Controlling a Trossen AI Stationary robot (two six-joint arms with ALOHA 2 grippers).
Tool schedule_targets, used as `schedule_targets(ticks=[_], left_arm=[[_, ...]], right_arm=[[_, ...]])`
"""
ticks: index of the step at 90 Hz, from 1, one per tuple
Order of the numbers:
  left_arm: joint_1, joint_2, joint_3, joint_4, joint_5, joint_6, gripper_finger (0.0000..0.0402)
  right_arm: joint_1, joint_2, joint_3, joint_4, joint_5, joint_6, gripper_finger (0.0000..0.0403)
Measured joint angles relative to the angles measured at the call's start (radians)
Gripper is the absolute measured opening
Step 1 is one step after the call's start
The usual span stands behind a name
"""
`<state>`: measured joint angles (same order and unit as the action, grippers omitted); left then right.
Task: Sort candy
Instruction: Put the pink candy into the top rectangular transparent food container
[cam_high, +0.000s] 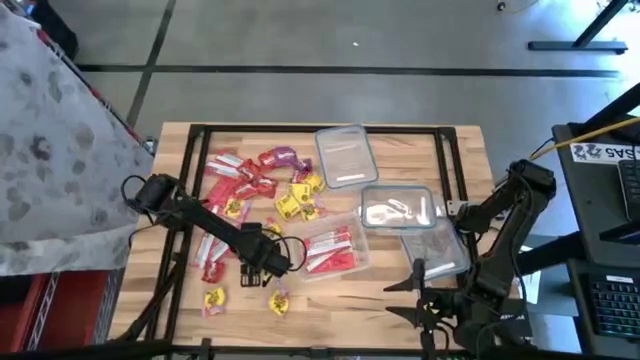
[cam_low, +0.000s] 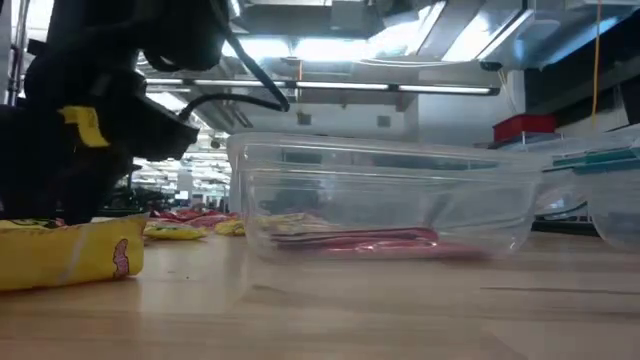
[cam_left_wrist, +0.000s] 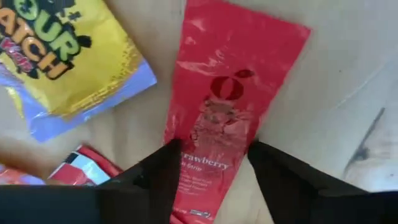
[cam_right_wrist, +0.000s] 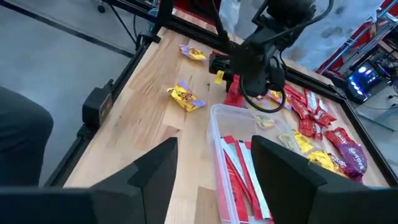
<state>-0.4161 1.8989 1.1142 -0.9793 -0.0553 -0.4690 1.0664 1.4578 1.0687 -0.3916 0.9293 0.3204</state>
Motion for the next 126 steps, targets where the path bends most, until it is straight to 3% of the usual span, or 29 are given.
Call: schedule_targets(ticks=[20,27,39,51,64,84,111,126], left_arm=[[0.000,0.004,0.051,-0.019,0.016,-0.043,0.0027],[0.000,0.012,0.103,-0.074,0.015,-0.070,0.0007],[0.000,0.010,0.262,-0.242,-0.025,-0.109,0.0006],[0.004,0.010,0.464,-0.327,-0.144,-0.224,0.0002],[0.028,0.006,0.624,-0.191,-0.287,-0.306,0.0001],[0.074,0.018,0.621,0.216,-0.321,-0.051,0.0001],[0.155,0.096,0.608,0.164,-0.190,-0.083,0.0003],[0.181,0.128,0.608,0.156,-0.127,-0.084,0.0047]], right_arm=[[0.000,0.000,0.000,0.000,-0.006,0.015,0.0193],[0.000,0.000,0.000,0.000,-0.006,0.015,0.0193],[0.000,0.000,0.000,0.000,-0.005,0.015,0.0193],[0.000,0.000,0.000,0.000,0.006,0.008,0.0193],[0.000,0.000,0.000,0.001,0.013,-0.006,0.0193],[0.000,0.000,0.000,0.013,0.013,-0.010,0.0193],[0.000,0.000,0.000,0.025,0.002,-0.011,0.0193],[0.000,0.000,0.000,0.028,0.002,-0.009,0.0193]])
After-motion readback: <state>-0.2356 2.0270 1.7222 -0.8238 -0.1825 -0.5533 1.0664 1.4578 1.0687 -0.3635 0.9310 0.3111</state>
